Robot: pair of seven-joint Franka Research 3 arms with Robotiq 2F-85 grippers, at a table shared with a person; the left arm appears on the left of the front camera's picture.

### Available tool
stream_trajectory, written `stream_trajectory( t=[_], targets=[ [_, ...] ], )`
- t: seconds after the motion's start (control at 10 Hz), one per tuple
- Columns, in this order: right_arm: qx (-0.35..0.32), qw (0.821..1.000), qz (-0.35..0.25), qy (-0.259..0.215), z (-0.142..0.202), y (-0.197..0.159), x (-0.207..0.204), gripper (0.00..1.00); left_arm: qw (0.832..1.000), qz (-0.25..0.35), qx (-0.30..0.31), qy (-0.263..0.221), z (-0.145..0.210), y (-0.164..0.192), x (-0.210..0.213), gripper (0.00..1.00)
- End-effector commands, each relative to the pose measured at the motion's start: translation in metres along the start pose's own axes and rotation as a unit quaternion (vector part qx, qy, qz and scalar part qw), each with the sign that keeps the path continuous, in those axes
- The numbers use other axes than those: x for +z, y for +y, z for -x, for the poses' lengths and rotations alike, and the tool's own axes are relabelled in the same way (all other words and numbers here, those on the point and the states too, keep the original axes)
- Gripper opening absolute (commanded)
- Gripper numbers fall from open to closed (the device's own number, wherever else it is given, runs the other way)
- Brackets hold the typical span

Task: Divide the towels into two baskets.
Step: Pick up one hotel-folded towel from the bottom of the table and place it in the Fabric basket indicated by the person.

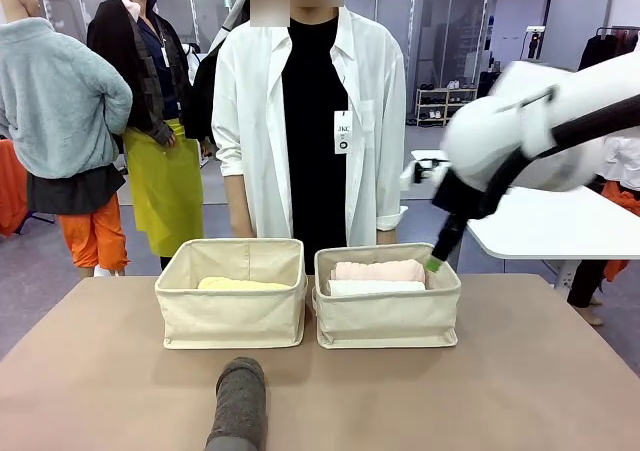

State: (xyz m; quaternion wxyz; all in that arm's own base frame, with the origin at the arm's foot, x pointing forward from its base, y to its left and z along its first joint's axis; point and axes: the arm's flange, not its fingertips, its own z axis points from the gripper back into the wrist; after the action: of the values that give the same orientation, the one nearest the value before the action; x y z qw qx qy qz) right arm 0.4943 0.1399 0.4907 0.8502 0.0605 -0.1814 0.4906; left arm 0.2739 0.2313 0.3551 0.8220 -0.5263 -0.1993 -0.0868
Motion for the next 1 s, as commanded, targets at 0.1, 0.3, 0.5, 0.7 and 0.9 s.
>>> stream_trajectory(
  t=[0.1,0.3,0.5,0.7,0.9],
  targets=[
    [-0.115,0.980,-0.104,-0.122,0.085,0.000,0.022,1.00,1.000,0.002,-0.003,0.001,0.004,-0.004,0.001,1.00],
    [-0.175,0.940,-0.207,-0.207,0.132,-0.012,0.037,1.00,1.000,0.002,-0.003,0.001,0.004,-0.004,0.001,1.00],
    [-0.235,0.886,-0.278,-0.288,0.197,-0.028,0.045,1.00,1.000,0.002,-0.003,0.001,0.004,-0.004,0.001,1.00],
    [-0.278,0.836,-0.342,-0.327,0.263,-0.043,0.044,1.00,1.000,0.002,-0.003,0.001,0.004,-0.004,0.001,1.00],
    [-0.287,0.822,-0.382,-0.310,0.329,-0.038,0.050,1.00,1.000,0.002,-0.003,0.001,0.004,-0.004,0.001,1.00]
  ],
)
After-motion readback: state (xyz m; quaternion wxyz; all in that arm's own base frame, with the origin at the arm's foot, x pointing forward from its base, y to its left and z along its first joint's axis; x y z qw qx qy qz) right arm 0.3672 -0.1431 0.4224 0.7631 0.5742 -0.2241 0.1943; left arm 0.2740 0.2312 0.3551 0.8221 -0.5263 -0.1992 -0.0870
